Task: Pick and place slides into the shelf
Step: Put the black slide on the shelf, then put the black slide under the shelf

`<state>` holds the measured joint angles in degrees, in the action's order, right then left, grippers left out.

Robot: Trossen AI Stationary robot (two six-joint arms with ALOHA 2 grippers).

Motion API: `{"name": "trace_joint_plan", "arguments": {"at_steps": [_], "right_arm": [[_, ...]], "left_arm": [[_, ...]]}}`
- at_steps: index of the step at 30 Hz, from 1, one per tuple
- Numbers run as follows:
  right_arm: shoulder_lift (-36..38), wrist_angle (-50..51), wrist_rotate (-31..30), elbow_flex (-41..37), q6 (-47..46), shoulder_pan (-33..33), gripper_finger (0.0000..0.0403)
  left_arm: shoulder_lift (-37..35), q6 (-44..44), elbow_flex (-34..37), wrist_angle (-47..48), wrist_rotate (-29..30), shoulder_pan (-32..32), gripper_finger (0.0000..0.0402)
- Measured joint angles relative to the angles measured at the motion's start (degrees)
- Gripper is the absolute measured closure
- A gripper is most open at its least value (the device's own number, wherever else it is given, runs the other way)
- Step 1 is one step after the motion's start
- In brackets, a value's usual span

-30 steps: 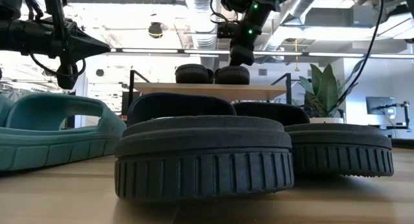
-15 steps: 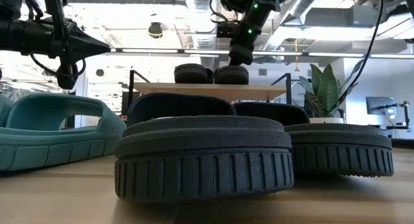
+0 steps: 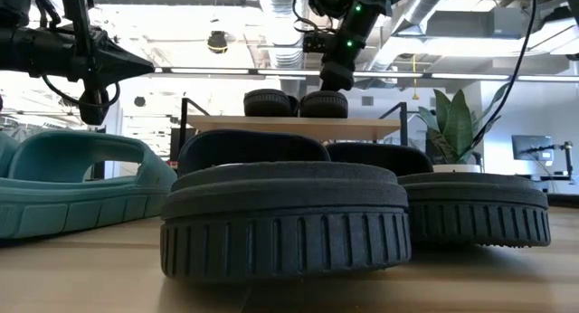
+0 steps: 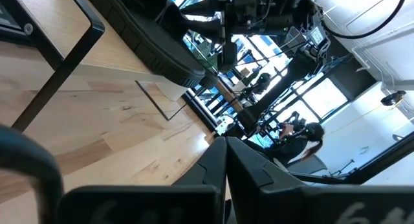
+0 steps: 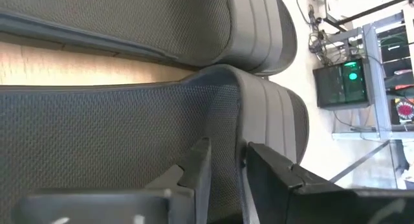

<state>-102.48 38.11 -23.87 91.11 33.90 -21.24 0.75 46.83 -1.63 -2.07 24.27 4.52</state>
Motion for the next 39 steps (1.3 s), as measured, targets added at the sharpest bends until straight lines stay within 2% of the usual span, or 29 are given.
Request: {"name": "trace_joint_plan", "arguments": {"at_steps": [12,16,26,33,39], "right_arm": [[0.02,-0.35,-2.65,-0.02,-0.51,1.12,0.029],[0.04,-0.35,-4.66,-0.04,-0.52,1.53,0.0289],[2.71,0.85,-4.75,-0.07,-1.63,3.65,0.0289],[8.35,6.63,-4.33,-0.06,-10.37,7.9,0.0289],[12.39,16.82,-0.05,-0.04,-23.12,15.37,0.0289]], "left_arm": [[0.01,-0.02,0.0,0.0,-0.04,0.02,0.0401],[0.0,-0.01,0.0,0.0,-0.04,0.01,0.0401],[0.01,0.28,0.0,0.0,-0.09,0.01,0.0401],[-0.01,-0.31,0.0,0.02,-0.09,0.0,0.0401],[0.0,-1.3,0.0,0.02,-0.12,0.0,0.0401]]}}
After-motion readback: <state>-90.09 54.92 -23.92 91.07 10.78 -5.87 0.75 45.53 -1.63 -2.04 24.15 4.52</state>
